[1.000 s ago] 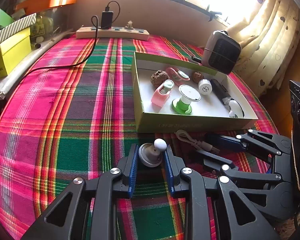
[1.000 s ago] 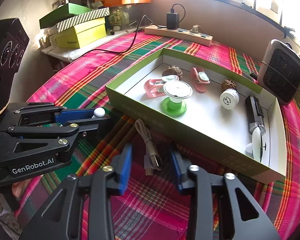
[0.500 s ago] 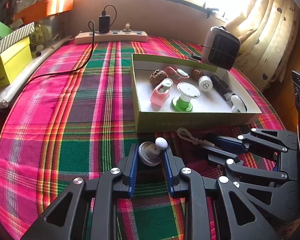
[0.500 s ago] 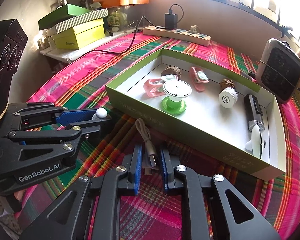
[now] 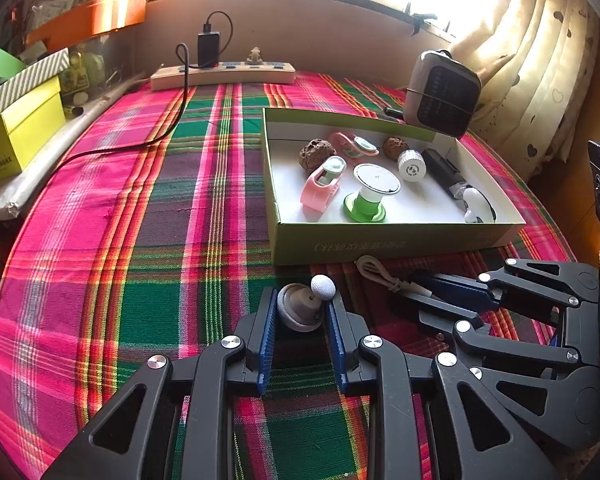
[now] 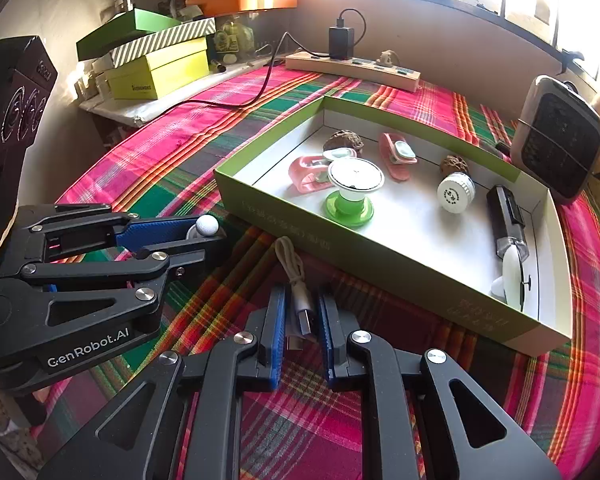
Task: Organize objects
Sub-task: 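Carry the stand in left tool and cable in right tool over the box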
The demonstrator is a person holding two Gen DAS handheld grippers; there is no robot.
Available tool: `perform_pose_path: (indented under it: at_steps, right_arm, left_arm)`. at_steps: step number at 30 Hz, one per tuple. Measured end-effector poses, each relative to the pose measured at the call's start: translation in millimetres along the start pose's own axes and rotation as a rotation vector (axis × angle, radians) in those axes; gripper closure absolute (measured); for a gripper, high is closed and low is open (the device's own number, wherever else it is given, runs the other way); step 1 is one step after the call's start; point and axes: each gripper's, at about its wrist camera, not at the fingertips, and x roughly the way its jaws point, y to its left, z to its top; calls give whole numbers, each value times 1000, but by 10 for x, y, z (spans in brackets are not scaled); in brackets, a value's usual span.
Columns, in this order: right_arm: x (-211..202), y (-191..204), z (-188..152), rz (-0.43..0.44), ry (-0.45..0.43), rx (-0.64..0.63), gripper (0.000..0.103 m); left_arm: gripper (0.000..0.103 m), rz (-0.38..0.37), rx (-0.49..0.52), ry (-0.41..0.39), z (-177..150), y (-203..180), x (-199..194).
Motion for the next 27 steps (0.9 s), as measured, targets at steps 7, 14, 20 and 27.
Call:
perform_pose_path:
  at_steps: [7,14,20,27]
  right_arm:
    - [-5,16,0,1,0,1,87]
    - [-40,17,-7,8,-10,16,88]
    - [-55,-2,-14,11,-13,27,88]
    - [-113,-7,-20,24,-24,37,88]
  left_arm:
    - [81,1,-2,1,9,-1,-1]
    - [81,2,-3,2,5,2,-3]
    - [81,3,-1,-1,3,8,-17]
    - [81,6,9,-19,10,-4,-111]
